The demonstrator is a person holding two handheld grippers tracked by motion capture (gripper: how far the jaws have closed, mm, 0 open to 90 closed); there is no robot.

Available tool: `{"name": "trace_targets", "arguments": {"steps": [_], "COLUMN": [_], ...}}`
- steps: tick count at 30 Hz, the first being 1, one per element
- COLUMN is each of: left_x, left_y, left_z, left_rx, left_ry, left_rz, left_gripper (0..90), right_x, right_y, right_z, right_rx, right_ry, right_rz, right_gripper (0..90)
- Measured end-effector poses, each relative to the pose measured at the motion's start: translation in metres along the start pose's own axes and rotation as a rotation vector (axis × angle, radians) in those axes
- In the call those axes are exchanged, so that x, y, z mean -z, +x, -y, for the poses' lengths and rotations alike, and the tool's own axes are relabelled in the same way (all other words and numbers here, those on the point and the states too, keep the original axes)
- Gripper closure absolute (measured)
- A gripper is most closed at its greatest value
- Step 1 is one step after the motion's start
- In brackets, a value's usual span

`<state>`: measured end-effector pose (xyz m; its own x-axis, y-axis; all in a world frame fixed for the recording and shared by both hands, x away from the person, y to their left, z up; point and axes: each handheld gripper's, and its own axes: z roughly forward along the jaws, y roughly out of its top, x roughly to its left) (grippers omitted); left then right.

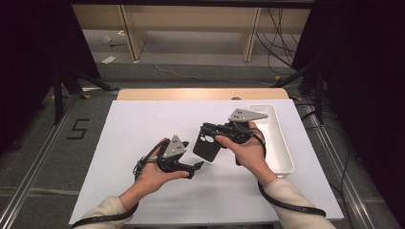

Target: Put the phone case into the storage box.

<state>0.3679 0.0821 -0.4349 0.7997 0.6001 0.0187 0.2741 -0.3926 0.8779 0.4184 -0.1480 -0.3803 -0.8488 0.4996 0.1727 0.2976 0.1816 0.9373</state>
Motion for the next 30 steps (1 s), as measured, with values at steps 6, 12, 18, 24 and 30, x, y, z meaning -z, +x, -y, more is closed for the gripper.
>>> {"name": "trace_targets", "arguments": {"steps": [6, 12, 18, 24, 30], "left_x": [0.000, 0.000, -0.001, -0.001, -0.001], "left_y": [0.000, -0.002, -0.003, -0.004, -0.005], "left_z": [0.001, 0.001, 0.001, 0.001, 0.001], "left_rx": [-0.010, -0.023, -0.028, -0.036, -0.040], "left_ry": [-0.004, -0.009, -0.018, -0.014, -0.018], "left_rz": [0.016, 0.037, 0.052, 0.067, 0.074], "left_gripper": [15.3, 15.5, 15.5, 15.7, 16.2], "right_x": [0.007, 0.013, 0.018, 0.020, 0.020], "right_y": [-0.001, -0.005, -0.006, -0.003, -0.001], "right_z": [-0.004, -0.005, -0.008, -0.011, -0.012], "right_rx": [0.068, 0.135, 0.159, 0.194, 0.206], "right_ry": [0.037, 0.066, 0.075, 0.100, 0.115], "right_rz": [-0.050, -0.114, -0.151, -0.191, -0.212], "right_gripper": [77.7, 77.7, 77.7, 77.7, 77.7]}}
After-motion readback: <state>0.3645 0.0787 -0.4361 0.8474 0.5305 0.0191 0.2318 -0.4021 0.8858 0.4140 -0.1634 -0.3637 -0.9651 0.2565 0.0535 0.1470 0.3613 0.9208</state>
